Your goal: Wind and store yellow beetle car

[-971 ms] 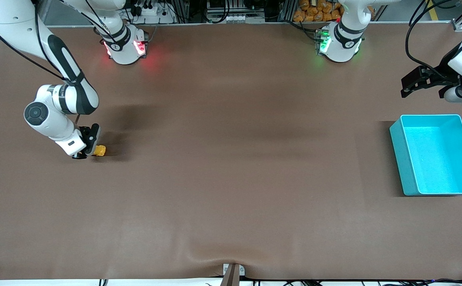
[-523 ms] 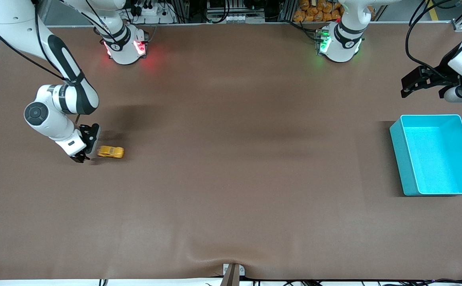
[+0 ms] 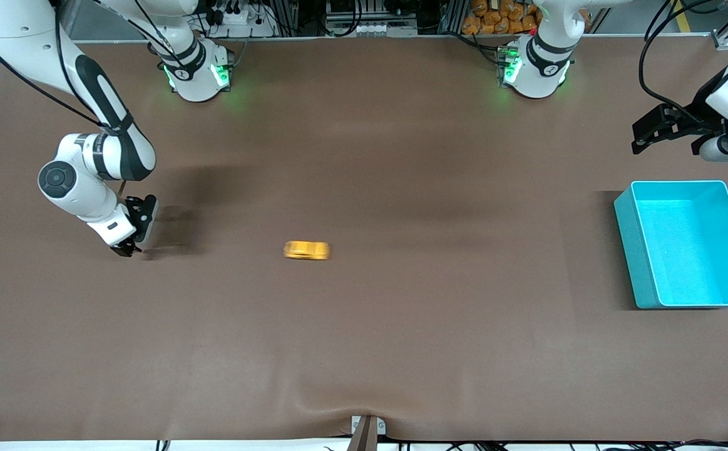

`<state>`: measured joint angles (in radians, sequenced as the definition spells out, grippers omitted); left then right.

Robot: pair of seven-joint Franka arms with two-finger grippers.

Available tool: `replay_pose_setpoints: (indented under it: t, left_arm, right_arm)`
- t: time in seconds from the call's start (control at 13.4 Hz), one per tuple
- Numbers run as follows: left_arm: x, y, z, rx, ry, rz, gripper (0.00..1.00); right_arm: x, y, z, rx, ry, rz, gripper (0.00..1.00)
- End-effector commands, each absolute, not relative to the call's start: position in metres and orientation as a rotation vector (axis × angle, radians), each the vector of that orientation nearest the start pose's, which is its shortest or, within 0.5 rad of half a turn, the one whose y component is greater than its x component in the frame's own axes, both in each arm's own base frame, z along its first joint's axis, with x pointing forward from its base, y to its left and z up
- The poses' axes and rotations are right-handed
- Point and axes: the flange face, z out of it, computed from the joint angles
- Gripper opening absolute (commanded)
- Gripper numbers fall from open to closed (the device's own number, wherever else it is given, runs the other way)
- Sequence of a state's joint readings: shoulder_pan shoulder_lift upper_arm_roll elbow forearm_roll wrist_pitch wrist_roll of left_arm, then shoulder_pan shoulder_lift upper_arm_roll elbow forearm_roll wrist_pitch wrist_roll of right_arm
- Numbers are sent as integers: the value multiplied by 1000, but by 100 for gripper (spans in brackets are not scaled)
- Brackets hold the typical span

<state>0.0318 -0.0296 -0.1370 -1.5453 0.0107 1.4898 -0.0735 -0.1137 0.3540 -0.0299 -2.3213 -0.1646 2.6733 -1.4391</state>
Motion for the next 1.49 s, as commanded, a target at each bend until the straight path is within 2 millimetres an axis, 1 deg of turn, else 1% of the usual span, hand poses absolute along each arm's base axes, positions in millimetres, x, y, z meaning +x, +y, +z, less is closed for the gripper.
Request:
replay_pose_setpoints:
  t: [0.0,0.15,0.3,0.52,0.6,0.67,0.82,0.9,0.97,1.12,1.27,1.34,1.42]
  left_arm:
    - [534,-54,648,-3126,66,37,100]
    - [534,-54,648,-3127,64,37,100]
    - [534,-55,648,-3129,66,37,100]
    - [534,-55,648,-3127,66,37,100]
    - [534,-55,648,-3129,66,37,100]
    - [533,-55,649,-3127,66,35,100]
    - [533,-55,649,-3127,66,35,100]
    - [533,-55,649,-3129,66,35,100]
    - [533,-55,649,-3127,66,35,100]
    - [533,-55,649,-3127,66,35,100]
    - [533,-55,649,-3127,66,35,100]
    - [534,-54,649,-3127,64,37,100]
    - [534,-53,649,-3127,61,37,100]
  right_arm:
    - [529,-219,180,-2457,-1903,232,100]
    - [531,-221,183,-2445,-1895,250,100]
    - [530,-224,182,-2445,-1892,250,100]
    - [532,-222,184,-2442,-1901,249,100]
    - [533,-221,187,-2446,-1903,245,100]
    - [536,-222,195,-2455,-1912,235,100]
    - [540,-219,213,-2459,-1921,233,100]
    - [547,-221,226,-2459,-1915,246,100]
    - [556,-220,239,-2444,-1893,259,100]
    - [579,-219,275,-2428,-1847,267,100]
    - [599,-207,308,-2416,-1846,272,100]
    - [610,-196,326,-2432,-1828,269,100]
    - [616,-193,340,-2460,-1788,281,100]
